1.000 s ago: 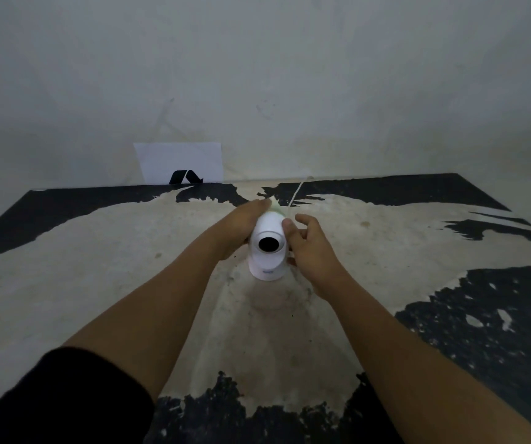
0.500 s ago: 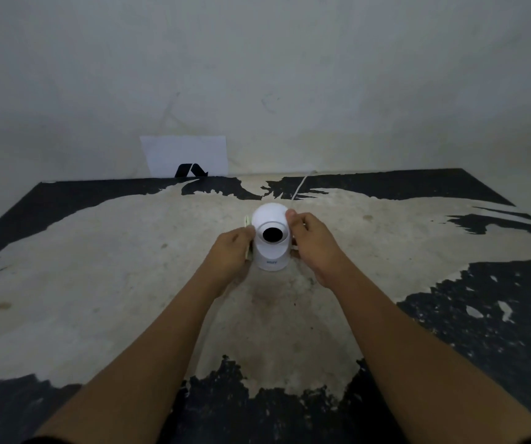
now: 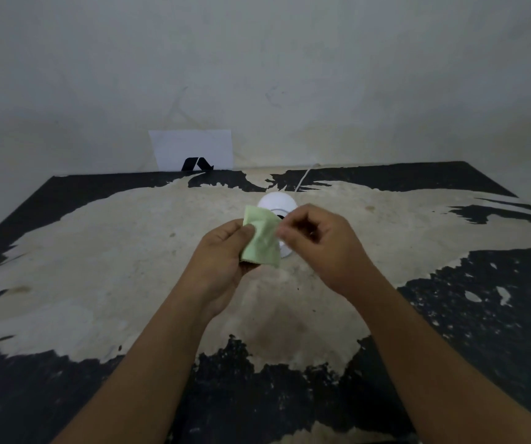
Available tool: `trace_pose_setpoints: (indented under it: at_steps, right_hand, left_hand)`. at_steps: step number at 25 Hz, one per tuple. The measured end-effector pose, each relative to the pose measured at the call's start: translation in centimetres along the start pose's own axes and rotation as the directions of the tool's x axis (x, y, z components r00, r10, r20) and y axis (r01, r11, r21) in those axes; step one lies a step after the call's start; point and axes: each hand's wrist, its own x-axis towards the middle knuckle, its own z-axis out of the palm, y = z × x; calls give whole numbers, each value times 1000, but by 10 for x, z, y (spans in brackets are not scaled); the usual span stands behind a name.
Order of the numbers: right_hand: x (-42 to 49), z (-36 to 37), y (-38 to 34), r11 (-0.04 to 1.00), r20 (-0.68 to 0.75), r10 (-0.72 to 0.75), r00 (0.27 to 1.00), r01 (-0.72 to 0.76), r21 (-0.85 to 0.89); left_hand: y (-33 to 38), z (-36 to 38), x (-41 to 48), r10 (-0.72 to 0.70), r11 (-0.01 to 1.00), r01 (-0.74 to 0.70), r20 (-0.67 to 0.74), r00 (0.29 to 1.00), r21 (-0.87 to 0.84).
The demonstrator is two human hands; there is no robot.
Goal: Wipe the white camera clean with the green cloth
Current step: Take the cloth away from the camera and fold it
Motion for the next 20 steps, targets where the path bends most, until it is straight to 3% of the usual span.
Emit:
trace_pose_setpoints:
  at_steps: [2, 6, 13, 20]
  right_hand:
    - [-17, -2, -9, 996, 129, -54, 990, 62, -56]
    - [-30, -15, -2, 997, 57, -49, 997, 53, -59]
    - [-44, -27, 21, 995, -188, -59, 980, 42, -93]
    - [-53, -48, 36, 998, -137, -6, 991, -2, -62]
  left_hand:
    - [1, 10, -7, -9, 998, 12, 50, 999, -64]
    - [0, 31, -18, 19, 987, 3, 132, 991, -160]
    - [-10, 62, -26, 39, 999, -38, 181, 983, -9]
    - [-22, 79, -15, -10, 995, 0, 104, 995, 101]
